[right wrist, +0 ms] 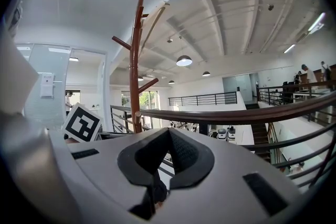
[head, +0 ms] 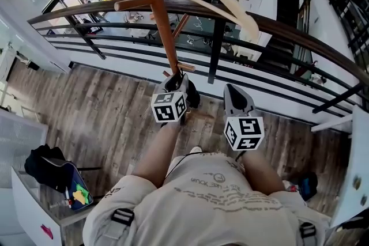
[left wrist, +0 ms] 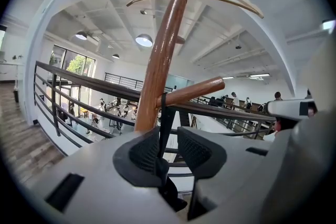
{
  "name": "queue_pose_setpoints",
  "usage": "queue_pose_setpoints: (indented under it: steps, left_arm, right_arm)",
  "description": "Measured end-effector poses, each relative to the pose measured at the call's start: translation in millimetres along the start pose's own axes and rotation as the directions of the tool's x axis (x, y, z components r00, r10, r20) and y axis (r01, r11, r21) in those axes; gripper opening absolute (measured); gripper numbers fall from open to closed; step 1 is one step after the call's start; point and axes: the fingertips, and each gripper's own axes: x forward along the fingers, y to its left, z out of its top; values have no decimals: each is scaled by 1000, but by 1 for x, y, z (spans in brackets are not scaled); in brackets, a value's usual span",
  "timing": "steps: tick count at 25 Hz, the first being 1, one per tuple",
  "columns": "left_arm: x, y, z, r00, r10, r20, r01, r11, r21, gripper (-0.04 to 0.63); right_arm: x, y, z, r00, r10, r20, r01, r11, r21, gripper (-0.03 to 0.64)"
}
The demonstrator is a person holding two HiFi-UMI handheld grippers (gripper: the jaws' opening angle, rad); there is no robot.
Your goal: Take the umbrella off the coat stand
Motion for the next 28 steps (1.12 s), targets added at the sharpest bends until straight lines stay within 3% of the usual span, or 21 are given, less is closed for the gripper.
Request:
queue_pose_setpoints:
  steps: [17, 18, 20, 28]
  left_arm:
    - [25, -4, 1, 999, -46, 7, 46, 998, -32, 87]
    - [25, -1, 1, 999, -38, 4, 38, 999, -39, 82]
    - [25, 4, 0, 1000, -27, -6, 27, 999, -44, 12]
    - [20, -2, 0, 999, -43, 1, 43, 999, -21, 6]
  right_arm:
    - [5, -16, -2, 999, -51, -13, 51, 999, 0, 2]
    - [6, -15, -2, 999, -50, -14, 50, 999, -1, 2]
    - [7, -15, -4, 999, -46, -17, 46, 999, -2, 2]
    - [6, -13, -5, 999, -35, -19, 35, 999, -1, 2]
